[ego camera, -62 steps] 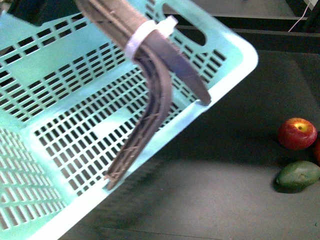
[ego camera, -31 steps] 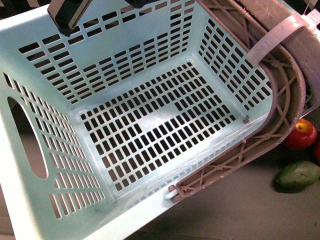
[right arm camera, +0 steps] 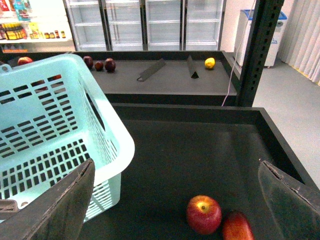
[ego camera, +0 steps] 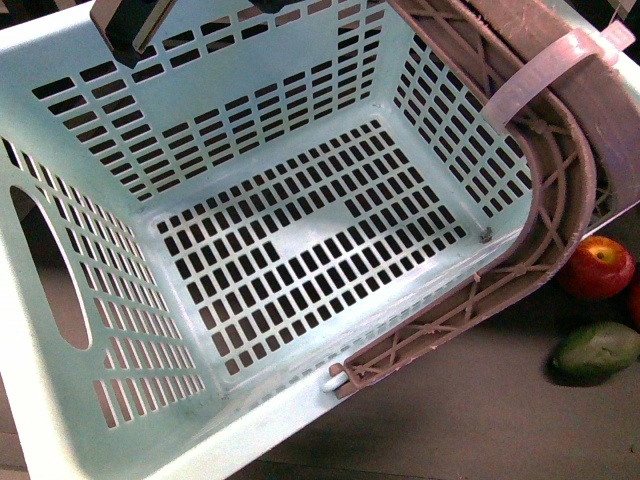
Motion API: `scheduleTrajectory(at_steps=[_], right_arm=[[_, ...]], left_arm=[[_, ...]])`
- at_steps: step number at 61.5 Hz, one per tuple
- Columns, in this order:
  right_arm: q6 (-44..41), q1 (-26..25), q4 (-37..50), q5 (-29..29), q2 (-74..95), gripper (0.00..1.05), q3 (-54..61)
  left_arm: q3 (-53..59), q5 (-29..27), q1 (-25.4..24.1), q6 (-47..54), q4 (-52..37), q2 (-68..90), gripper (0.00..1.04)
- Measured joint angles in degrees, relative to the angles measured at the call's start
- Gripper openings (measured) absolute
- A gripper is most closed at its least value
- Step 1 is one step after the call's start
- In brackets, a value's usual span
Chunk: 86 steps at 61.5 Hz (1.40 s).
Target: Pick apple with right arm and hold basket with left
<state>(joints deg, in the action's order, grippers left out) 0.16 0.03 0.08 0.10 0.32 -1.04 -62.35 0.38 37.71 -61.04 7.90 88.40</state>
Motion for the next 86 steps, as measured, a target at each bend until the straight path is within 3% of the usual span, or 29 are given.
scheduleTrajectory(at_steps=[7,14,18,26,36,43,52,68,86], right_arm=[[0.0,0.0,0.0,0.1,0.0,0.96,0.0],[8.2,3.7,-18.8,18.8,13.3,0.96,-7.7],[9.7,2.1,-21.5,21.6,19.8,0.96,-8.6],[9.1,-4.7,-13.6,15.7,30.0,0.96,-8.7],[3.7,-11.3,5.3,8.0,51.0,0.96,-11.1],[-2.6,-13.1,21.3,6.2,72.6,0.96,-16.5],[-9.4,-12.8,32.5,5.3,93.9,0.96,-24.2],[-15.9,-10.4,30.2,6.3,120.4,0.96,-39.0],[-16.3,-7.6,24.4,5.9,130.1,0.96,-52.8]], left_arm=[[0.0,0.0,0.0,0.0,0.0,0.0,0.17],[0.0,0.0,0.0,0.0,0.0,0.0,0.17],[-0.1,-0.1,0.1,0.2,0.0,0.0,0.17],[-0.1,0.0,0.1,0.2,0.0,0.0,0.17],[-0.2,0.0,0.1,0.2,0.0,0.0,0.17],[-0.2,-0.2,0.1,0.3,0.0,0.0,0.17],[-0.2,-0.2,0.1,0.3,0.0,0.0,0.17],[-0.2,-0.1,0.1,0.3,0.0,0.0,0.17],[-0.2,0.0,0.1,0.3,0.0,0.0,0.17]])
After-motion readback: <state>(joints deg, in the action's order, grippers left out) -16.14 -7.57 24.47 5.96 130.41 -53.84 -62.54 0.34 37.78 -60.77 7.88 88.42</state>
